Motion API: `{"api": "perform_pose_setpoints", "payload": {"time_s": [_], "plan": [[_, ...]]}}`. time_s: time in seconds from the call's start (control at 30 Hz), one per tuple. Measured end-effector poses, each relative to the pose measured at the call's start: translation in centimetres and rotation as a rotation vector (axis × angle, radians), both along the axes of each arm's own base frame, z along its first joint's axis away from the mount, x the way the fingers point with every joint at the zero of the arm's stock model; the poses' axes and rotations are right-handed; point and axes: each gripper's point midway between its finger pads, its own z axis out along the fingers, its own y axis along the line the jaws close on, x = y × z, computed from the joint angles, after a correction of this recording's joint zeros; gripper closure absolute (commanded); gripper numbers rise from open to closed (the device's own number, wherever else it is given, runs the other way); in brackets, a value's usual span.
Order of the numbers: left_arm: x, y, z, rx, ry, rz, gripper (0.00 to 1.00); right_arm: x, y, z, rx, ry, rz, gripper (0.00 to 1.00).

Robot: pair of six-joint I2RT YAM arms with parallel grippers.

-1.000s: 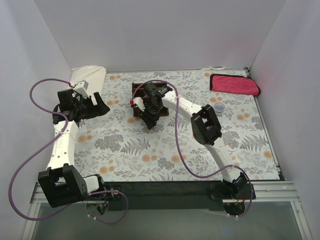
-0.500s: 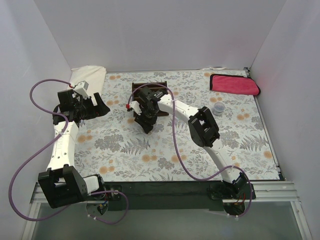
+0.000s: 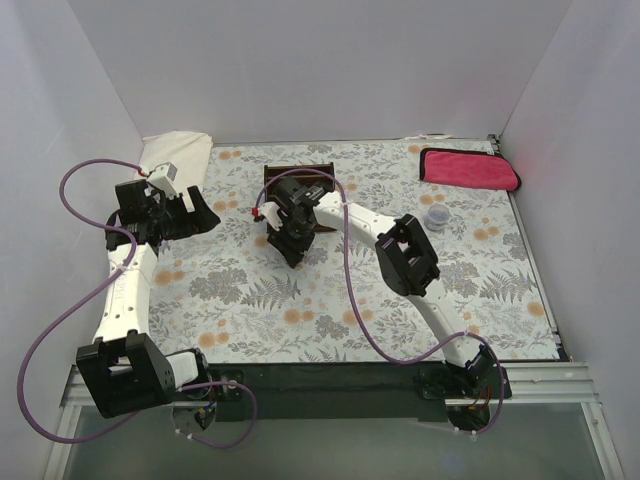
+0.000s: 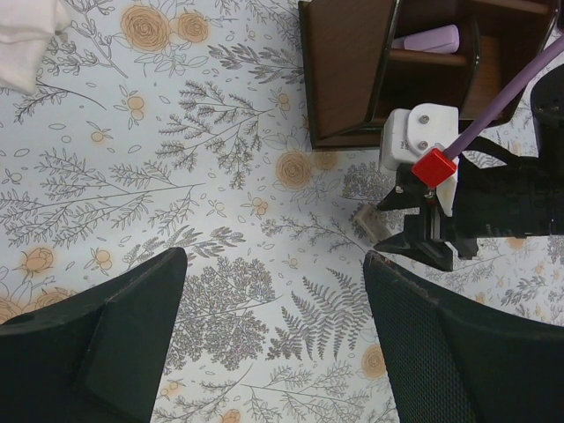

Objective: Sort the stationery into containers
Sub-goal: Pick up the stationery from the center of the board, then place the stationery in the storage box.

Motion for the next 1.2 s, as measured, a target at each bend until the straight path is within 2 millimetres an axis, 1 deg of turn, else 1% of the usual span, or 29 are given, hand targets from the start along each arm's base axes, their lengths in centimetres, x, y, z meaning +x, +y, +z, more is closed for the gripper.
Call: {"api": "perform_pose_setpoints", "payload": {"time_s": [0.03,0.1,0.13,0.2,0.23,0.27,0.4,0.5,0.6,0.67,0.73,0.83,0.9,0.97,1.03,1.1,1.2], "plan": [[0.0,0.0,-0.1,0.000,0.001,0.000,0.20,0.0,0.0,0.0,-0.007,-0.009,-0.006,0.50],[-0.1,0.0,-0.1,-0.001,0.004,0.000,0.20,0.0,0.0,-0.3,-0.035,-0.054,-0.010,0.55],[-0.1,0.0,-0.2,-0.002,0.004,0.000,0.20,0.1,0.0,-0.3,-0.048,-0.079,-0.012,0.69],[-0.1,0.0,-0.2,-0.003,0.006,0.001,0.20,0.0,0.1,-0.6,-0.078,-0.138,-0.007,0.83],[-0.1,0.0,-0.3,-0.003,0.007,0.001,0.20,0.0,0.1,-0.6,-0.089,-0.164,-0.003,0.95],[-0.1,0.0,-0.3,-0.004,0.009,0.001,0.20,0.0,0.2,-0.7,-0.100,-0.189,-0.001,0.99],[-0.1,0.0,-0.3,-0.004,0.009,0.001,0.20,0.4,-0.1,-0.2,-0.132,-0.250,0.006,0.99],[-0.1,0.0,-0.3,-0.003,0.007,0.000,0.20,0.6,-0.3,0.1,-0.134,-0.273,0.045,0.99],[0.0,0.0,-0.2,0.002,-0.003,-0.001,0.20,1.0,-1.4,0.9,-0.150,-0.312,0.136,0.99],[0.2,0.0,0.0,0.004,-0.015,-0.001,0.20,1.6,-2.3,2.5,-0.155,-0.352,0.203,0.99],[0.4,0.1,0.2,0.006,-0.026,-0.001,0.20,2.8,-2.7,4.9,-0.136,-0.422,0.256,0.99],[0.6,0.1,0.6,0.008,-0.044,0.001,0.20,5.1,-2.9,8.7,-0.109,-0.543,0.308,0.99],[0.7,0.1,0.7,0.010,-0.054,0.000,0.20,6.5,-2.8,10.6,-0.096,-0.608,0.331,0.99],[0.8,0.2,0.8,0.011,-0.059,0.001,0.20,7.7,-2.7,11.7,-0.082,-0.656,0.343,0.99],[0.8,0.2,0.8,0.011,-0.061,0.001,0.20,8.4,-2.6,12.4,-0.078,-0.688,0.355,0.99],[0.9,0.2,0.8,0.012,-0.062,0.001,0.20,8.9,-2.2,12.9,-0.073,-0.712,0.364,0.99],[0.9,0.2,0.8,0.012,-0.065,0.001,0.20,10.0,-1.1,13.3,-0.057,-0.755,0.376,0.99]]}}
